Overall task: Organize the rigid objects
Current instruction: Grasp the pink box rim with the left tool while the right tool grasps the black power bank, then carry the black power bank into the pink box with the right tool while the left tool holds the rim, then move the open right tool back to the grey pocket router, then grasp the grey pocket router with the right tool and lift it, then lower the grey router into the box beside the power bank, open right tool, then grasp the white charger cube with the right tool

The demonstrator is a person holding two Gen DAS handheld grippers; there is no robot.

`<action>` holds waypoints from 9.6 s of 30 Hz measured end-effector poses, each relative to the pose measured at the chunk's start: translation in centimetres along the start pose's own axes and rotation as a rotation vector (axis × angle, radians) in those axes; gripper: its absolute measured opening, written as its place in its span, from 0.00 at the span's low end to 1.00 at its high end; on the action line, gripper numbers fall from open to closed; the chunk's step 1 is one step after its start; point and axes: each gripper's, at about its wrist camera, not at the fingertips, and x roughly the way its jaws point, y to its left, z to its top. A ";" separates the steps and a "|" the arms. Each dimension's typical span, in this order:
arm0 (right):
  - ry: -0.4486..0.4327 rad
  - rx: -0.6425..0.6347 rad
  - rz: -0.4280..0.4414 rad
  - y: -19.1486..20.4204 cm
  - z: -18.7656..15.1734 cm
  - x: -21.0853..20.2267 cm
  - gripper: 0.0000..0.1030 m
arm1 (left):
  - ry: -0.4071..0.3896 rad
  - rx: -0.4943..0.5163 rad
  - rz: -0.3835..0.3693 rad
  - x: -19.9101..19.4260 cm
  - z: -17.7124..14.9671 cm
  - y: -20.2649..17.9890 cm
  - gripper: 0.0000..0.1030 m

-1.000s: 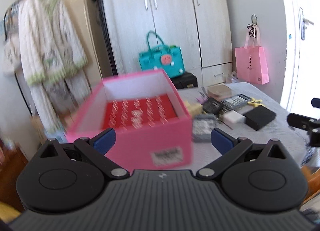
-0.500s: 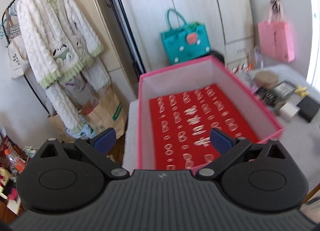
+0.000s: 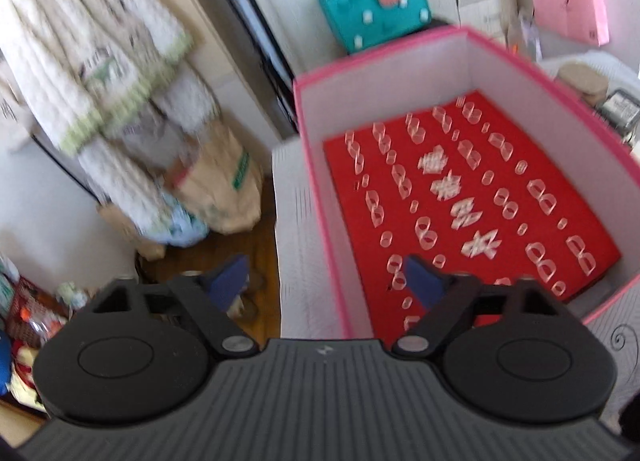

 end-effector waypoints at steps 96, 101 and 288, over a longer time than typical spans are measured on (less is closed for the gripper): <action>0.278 -0.046 0.450 14.8 15.4 -2.8 0.47 | 0.086 -0.098 -0.342 2.0 -1.1 2.6 0.12; 0.272 -0.004 0.490 14.0 14.8 -2.0 0.36 | 0.087 -0.117 -0.310 1.7 -1.1 2.5 0.10; 0.028 -0.153 0.183 5.7 4.7 2.1 0.48 | 0.035 -0.089 -0.133 0.8 -2.1 2.0 0.07</action>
